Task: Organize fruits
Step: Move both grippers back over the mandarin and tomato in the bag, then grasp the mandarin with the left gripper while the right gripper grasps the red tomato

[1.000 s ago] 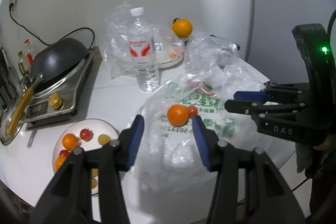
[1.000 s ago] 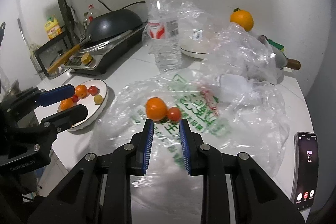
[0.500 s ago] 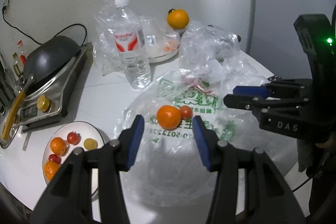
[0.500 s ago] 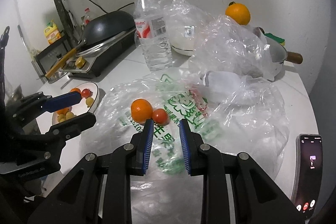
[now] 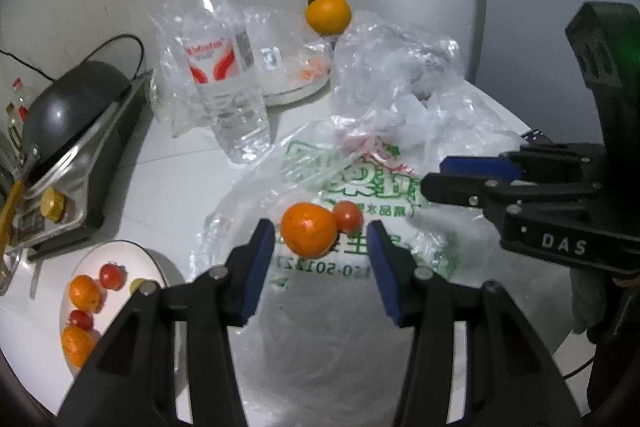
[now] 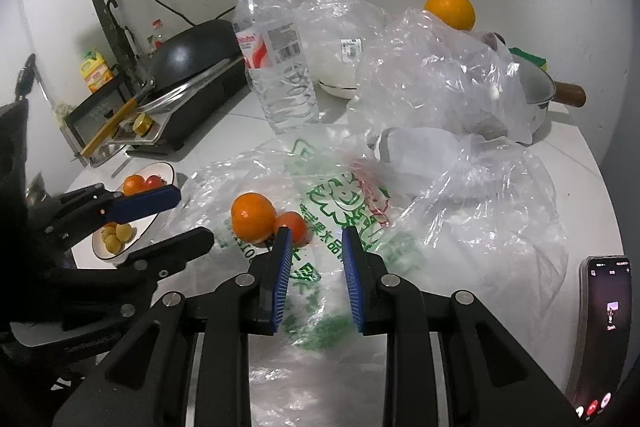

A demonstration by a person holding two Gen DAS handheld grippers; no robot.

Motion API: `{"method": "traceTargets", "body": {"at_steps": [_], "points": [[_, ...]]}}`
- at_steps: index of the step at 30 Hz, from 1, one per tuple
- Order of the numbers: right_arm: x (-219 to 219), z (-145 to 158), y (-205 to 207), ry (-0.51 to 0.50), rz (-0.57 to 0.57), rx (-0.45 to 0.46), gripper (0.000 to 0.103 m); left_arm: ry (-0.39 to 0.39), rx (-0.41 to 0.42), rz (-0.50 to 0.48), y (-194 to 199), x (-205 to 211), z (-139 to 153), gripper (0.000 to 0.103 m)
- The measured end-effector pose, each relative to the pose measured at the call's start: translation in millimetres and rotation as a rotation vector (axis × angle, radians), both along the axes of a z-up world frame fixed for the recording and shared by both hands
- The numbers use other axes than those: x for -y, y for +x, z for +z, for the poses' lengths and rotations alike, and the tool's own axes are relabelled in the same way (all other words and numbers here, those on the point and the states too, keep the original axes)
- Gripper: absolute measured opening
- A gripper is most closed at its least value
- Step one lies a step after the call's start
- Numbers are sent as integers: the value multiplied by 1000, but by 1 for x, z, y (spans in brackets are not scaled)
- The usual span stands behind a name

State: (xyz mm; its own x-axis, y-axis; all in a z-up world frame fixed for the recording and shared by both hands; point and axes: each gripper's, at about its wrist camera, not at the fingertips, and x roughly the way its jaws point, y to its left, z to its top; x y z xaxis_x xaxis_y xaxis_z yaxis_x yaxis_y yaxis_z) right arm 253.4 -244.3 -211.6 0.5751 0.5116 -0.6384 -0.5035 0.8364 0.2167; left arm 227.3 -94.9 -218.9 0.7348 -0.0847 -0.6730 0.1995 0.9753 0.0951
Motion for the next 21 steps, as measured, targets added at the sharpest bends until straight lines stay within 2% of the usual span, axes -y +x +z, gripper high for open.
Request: {"method": "traceTargets", "body": {"at_steps": [5, 10, 21], "points": [[-1, -6, 7, -2, 4, -13, 27, -6, -23, 0, 11, -1, -9, 50], [-3, -12, 14, -7, 6, -25, 27, 2, -46, -5, 25, -3, -18, 62], [-11, -23, 24, -20, 2, -56, 27, 39, -106, -9, 53, -10, -37, 62]]}}
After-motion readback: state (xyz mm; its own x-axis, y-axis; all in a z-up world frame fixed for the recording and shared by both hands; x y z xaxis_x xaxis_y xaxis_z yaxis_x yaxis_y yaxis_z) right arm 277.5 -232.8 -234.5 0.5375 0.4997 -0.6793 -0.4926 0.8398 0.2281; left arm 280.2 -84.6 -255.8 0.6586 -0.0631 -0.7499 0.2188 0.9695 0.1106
